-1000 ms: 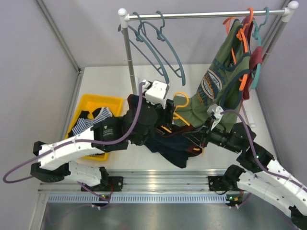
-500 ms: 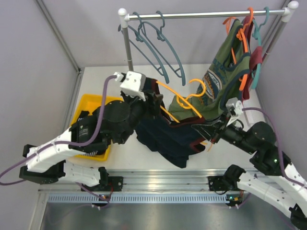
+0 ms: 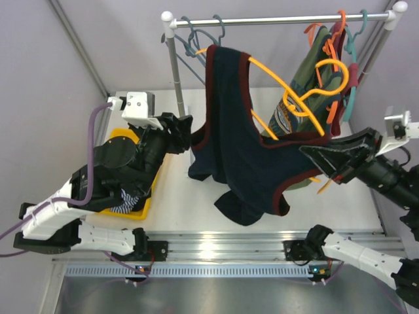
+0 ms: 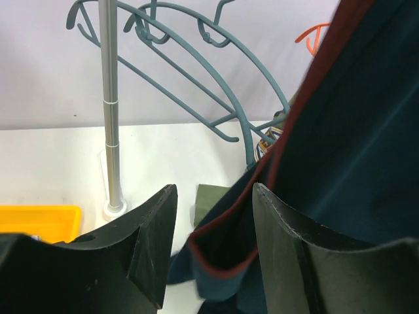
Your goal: Place the tank top on the hanger
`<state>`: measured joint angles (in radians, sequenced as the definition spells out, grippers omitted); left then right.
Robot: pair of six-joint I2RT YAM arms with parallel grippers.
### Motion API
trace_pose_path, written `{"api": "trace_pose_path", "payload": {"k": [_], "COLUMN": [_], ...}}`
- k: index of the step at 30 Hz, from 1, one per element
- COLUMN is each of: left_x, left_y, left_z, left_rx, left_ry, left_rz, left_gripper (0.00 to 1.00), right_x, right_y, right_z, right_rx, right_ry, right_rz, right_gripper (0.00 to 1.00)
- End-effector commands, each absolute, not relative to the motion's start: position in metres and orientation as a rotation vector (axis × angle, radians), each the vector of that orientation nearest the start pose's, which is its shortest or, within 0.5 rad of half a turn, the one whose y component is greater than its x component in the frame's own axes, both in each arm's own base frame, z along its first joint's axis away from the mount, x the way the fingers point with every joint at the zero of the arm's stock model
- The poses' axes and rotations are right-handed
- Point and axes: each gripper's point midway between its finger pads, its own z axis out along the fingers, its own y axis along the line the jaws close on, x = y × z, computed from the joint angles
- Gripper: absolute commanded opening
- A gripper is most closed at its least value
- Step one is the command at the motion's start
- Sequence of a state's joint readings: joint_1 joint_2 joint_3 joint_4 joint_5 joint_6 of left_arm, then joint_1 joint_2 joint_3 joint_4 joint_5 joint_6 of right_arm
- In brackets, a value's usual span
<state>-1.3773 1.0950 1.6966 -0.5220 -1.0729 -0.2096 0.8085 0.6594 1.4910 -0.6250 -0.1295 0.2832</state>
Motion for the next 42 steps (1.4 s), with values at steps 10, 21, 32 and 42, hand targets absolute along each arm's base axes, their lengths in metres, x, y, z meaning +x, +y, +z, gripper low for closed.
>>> {"api": "trace_pose_path", "payload": {"k": [10,21,32,42], "left_x": [0.189,0.188,0.188,0.188], "left_y": [-0.218,-0.218,-0.221,-0.221], "left_z": [0.484,0.469,0.459,0.454], "left_rx": [0.077,0.081,0.097,0.101], "left_ry": [1.582,1.607,1.622,1.633], "left_rz": [-0.480,-0.485,-0.468,-0.465], "left_gripper": [0.54,0.53,0.53,0.53], "right_x": [0.079,0.067,0.088,0.134], "right_y": [0.084,0.065,0.054,0.068], "right_z": [0.575,0.554,0.513,0.478], "right_rx": [-0.325,-0.289,-0.175,-0.080], "right_ry": [1.384,1.468,1.603,1.729], "right_rz": [0.865,0.852,0.729,0.570], "right_gripper": [0.00,0.00,0.00,0.00]}}
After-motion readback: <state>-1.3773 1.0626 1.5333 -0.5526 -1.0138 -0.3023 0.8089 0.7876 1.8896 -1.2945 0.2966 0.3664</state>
